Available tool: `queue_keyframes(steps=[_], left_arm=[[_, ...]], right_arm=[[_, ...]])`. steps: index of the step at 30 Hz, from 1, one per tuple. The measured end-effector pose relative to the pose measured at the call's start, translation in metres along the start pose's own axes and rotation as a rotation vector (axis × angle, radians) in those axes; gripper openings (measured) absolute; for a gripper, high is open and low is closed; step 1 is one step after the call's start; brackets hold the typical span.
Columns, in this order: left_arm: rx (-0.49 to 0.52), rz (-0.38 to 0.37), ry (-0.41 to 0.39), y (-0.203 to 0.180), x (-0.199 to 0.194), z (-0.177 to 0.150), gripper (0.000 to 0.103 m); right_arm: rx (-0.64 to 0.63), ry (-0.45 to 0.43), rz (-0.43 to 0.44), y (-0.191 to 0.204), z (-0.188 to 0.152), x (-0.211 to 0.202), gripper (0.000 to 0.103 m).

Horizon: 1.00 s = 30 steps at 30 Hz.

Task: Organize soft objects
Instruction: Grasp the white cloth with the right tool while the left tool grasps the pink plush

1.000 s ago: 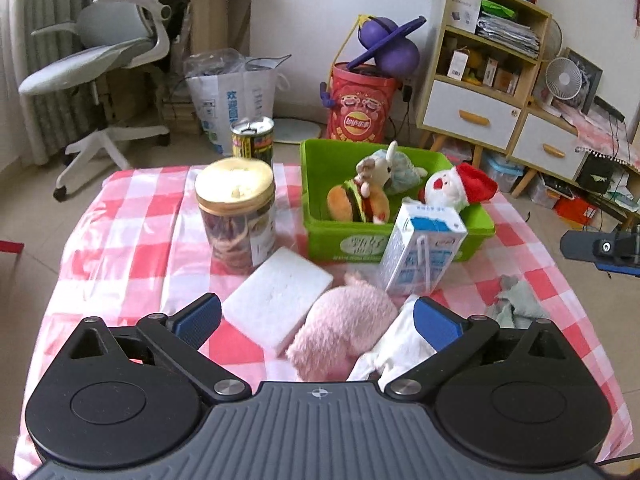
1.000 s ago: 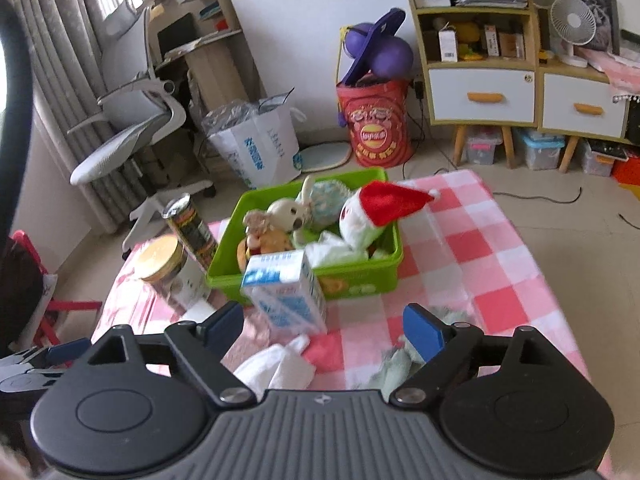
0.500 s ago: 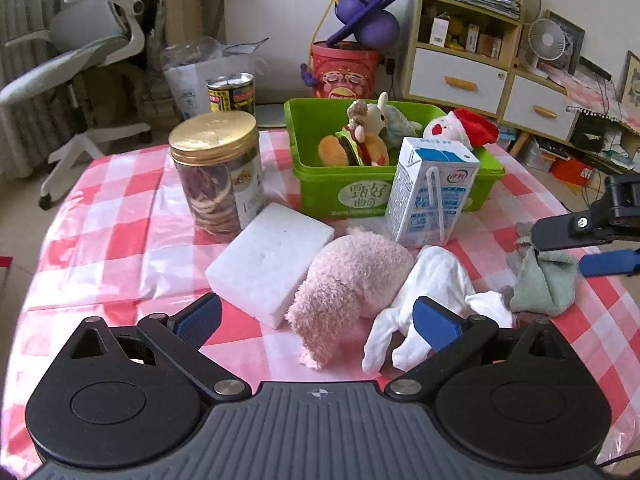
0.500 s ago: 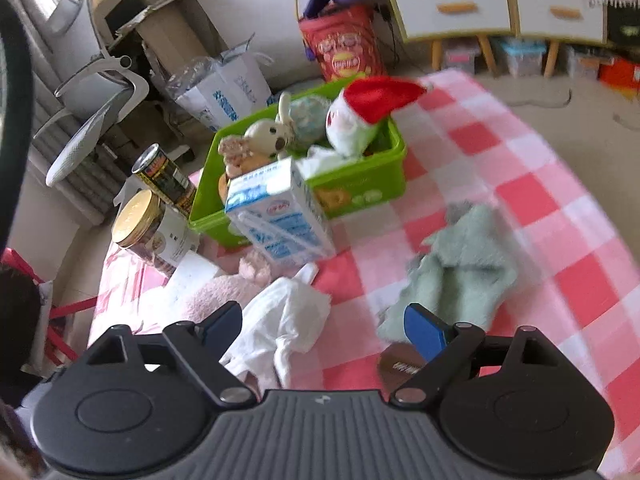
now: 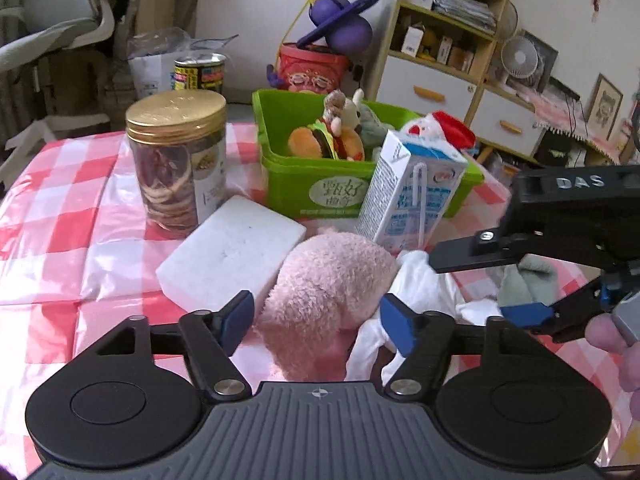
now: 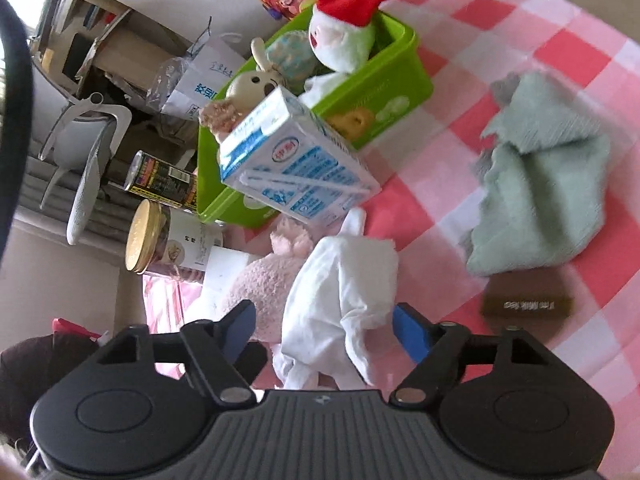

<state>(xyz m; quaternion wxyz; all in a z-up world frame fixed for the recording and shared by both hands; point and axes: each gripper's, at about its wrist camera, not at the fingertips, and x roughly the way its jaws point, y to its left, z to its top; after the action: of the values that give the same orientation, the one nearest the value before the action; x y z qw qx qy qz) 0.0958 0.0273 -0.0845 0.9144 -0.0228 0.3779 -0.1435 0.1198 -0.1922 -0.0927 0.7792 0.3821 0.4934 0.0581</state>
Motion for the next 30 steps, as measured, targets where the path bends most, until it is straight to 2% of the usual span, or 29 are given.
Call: queue_keyframes(steps=[6,9,12,15,21,24,28,29,30], left_arm=[[0.028,0.003,-0.008,-0.004,0.002,0.000,0.066],[0.022,0.007,-0.008,-0.003,0.004,0.001,0.066],[0.006,0.011,-0.011,-0.002,0.006,0.002,0.066],[0.003,0.009,-0.015,-0.003,0.008,0.003,0.064],[0.019,0.009,-0.010,-0.011,0.015,0.005,0.062],[0.023,0.021,-0.002,-0.014,0.019,0.005,0.062],[0.006,0.029,-0.016,-0.015,0.019,0.007,0.061],[0.002,0.028,-0.021,-0.016,0.019,0.007,0.061],[-0.001,0.028,-0.025,-0.017,0.018,0.008,0.055]], right_arm=[[0.033,0.015,0.008,-0.002,-0.002,0.018,0.028],[-0.006,0.019,0.009,-0.001,-0.002,0.022,0.010],[-0.019,0.015,0.010,-0.003,0.001,0.015,0.003],[-0.044,-0.005,-0.011,-0.006,0.007,0.003,0.002],[-0.228,-0.050,-0.177,-0.005,0.017,-0.022,0.002],[-0.266,-0.041,-0.197,-0.010,0.021,-0.026,0.002],[-0.239,-0.024,-0.188,-0.020,0.022,-0.024,0.006],[-0.232,-0.019,-0.182,-0.022,0.022,-0.023,0.006],[-0.226,-0.015,-0.174,-0.023,0.024,-0.022,0.007]])
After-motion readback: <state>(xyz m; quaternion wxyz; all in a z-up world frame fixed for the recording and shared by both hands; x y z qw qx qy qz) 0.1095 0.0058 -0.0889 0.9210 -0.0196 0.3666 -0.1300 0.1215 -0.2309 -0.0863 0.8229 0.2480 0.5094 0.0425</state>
